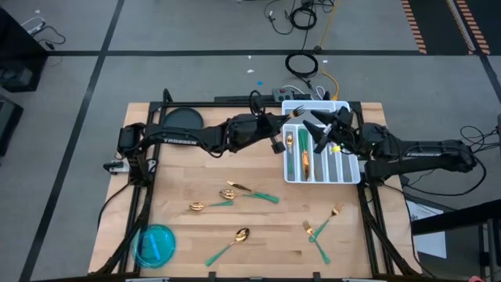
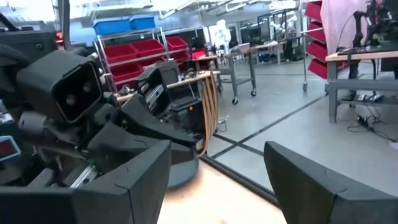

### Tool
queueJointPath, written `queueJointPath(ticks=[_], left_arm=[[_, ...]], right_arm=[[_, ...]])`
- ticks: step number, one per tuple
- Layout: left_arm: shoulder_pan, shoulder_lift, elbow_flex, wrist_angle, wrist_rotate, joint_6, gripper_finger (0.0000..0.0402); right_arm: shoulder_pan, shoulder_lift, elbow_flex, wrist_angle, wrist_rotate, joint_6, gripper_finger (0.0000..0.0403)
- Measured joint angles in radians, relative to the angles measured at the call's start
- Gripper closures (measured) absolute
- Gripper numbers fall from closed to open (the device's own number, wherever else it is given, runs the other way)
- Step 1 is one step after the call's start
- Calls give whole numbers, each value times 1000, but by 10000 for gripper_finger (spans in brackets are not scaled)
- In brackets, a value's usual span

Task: Sort silverware
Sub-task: Put the green fork into the silverware tray

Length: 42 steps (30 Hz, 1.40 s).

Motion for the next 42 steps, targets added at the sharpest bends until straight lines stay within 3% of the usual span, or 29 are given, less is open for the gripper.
queueJointPath(ticks=[15, 18, 23, 29, 32, 36, 42], left_arm=[[-1, 3, 0, 15, 0, -1, 387], [-1, 3, 0, 14, 0, -1, 387], [-1, 3, 0, 13, -1, -1, 387], [2, 3, 0, 22, -4, -8, 383], [4, 3, 0, 36, 8, -5, 354], [25, 3, -1, 16, 115, -52, 294], [58, 3, -1, -71, 90, -155, 196]], right_arm=[[-92, 133, 0, 246, -85, -7, 161], [-97, 148, 16, 234, -85, -24, 204], [-96, 162, 43, 218, -80, -96, 373], [-95, 162, 58, 206, -74, -135, 400], [-95, 161, 61, 204, -76, -134, 402], [-95, 160, 62, 192, -83, -134, 403], [-94, 160, 62, 131, -69, -138, 403]])
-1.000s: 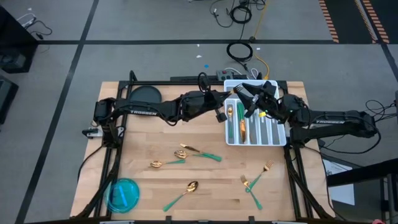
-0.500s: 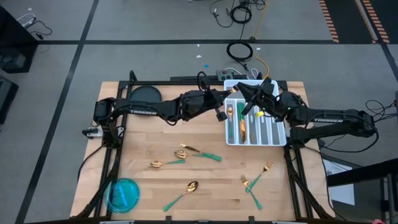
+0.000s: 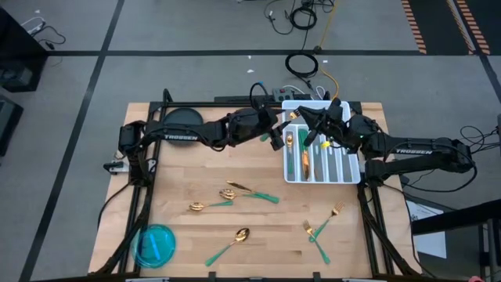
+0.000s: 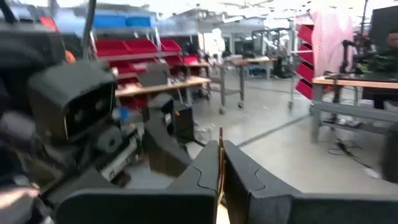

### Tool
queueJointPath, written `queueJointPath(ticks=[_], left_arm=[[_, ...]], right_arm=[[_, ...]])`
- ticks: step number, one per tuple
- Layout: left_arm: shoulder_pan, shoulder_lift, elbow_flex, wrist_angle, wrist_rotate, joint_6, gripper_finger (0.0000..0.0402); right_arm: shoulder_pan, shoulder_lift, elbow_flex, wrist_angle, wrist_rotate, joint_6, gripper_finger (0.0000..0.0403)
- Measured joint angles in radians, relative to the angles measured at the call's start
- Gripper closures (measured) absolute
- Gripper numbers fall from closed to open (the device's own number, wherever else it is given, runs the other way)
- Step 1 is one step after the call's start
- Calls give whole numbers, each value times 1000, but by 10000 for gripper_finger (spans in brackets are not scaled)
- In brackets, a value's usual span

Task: Sort silverware
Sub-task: Put the green fork into the silverware tray

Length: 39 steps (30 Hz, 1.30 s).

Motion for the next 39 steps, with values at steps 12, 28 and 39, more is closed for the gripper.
queueJointPath(ticks=[12, 28, 39], left_arm=[[20, 1, -1, -8, -24, 2, 99], [19, -80, -1, -79, -275, 24, 107], [19, -272, 1, -259, -325, 25, 114]], right_arm=[[-68, -71, 0, -277, 95, -129, 403], [65, -28, 214, -926, 431, -958, 403], [413, 153, 123, -1258, 533, -1246, 403]])
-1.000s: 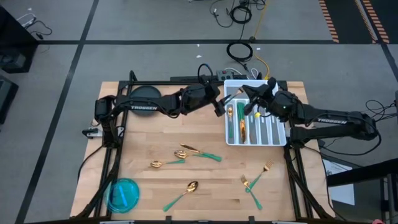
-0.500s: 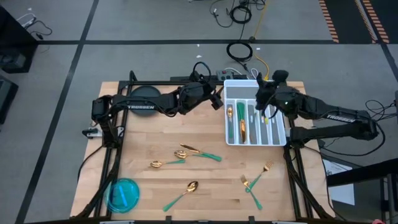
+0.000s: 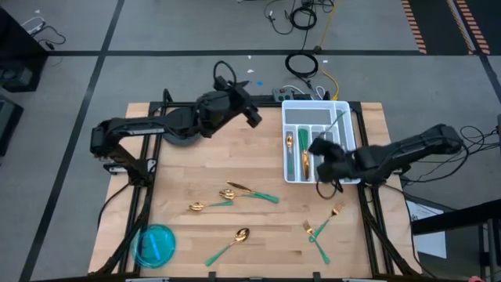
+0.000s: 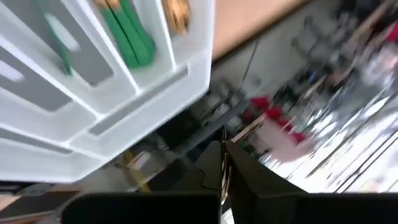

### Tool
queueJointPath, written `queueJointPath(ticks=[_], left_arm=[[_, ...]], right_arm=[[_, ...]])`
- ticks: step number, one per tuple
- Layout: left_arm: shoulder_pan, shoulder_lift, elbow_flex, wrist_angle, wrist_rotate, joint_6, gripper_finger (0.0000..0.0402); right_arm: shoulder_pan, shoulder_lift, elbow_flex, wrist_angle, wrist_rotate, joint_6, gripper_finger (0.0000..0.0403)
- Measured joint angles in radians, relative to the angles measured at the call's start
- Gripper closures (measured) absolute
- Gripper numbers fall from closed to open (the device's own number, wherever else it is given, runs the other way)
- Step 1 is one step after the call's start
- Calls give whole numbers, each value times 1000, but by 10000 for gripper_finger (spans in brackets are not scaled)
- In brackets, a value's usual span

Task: Sort silverware
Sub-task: Put the green fork into the silverware tray

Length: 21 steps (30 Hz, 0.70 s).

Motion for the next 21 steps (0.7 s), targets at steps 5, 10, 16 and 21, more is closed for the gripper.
queueJointPath(ticks=[5, 10, 16, 21], left_arm=[[6, -80, -1, -163, -77, 29, 114], [22, -157, -1, -303, -120, 59, 114], [55, -213, -10, -437, -122, 35, 114], [77, -217, -26, -483, -110, 25, 114]], right_arm=[[171, 36, -35, -2, -90, -52, 403], [299, 98, -36, -49, -212, -3, 403], [367, 184, -48, -20, -243, 70, 403], [381, 221, -124, -16, -280, 91, 403]])
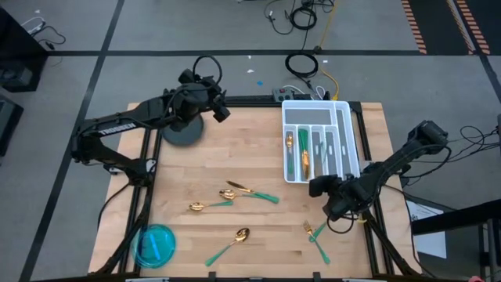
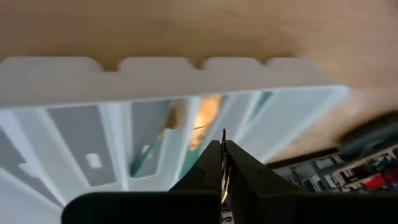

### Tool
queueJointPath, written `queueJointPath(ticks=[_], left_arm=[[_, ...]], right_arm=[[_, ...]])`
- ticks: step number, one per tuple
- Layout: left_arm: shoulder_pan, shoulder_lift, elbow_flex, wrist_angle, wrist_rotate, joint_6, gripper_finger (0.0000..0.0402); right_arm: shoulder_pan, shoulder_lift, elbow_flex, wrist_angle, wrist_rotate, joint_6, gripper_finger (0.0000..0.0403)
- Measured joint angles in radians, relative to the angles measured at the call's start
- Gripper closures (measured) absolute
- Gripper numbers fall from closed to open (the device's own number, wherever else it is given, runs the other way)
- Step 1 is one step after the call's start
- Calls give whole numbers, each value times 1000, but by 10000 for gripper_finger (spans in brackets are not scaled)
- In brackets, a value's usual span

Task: Sort silverware
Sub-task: Put the green fork into the silverware tray

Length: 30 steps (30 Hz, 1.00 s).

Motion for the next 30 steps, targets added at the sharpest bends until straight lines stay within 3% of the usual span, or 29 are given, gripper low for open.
queueJointPath(ticks=[9, 23, 30], left_arm=[[17, 0, 0, -13, 2, 0, 114], [35, 0, 0, -30, 2, -27, 114], [35, 0, 0, -31, 2, -27, 114]], right_arm=[[-2, -39, -127, 5, 21, -49, 403], [-84, -55, -145, 167, 15, -251, 403], [-140, -55, -144, 187, -106, -352, 403]])
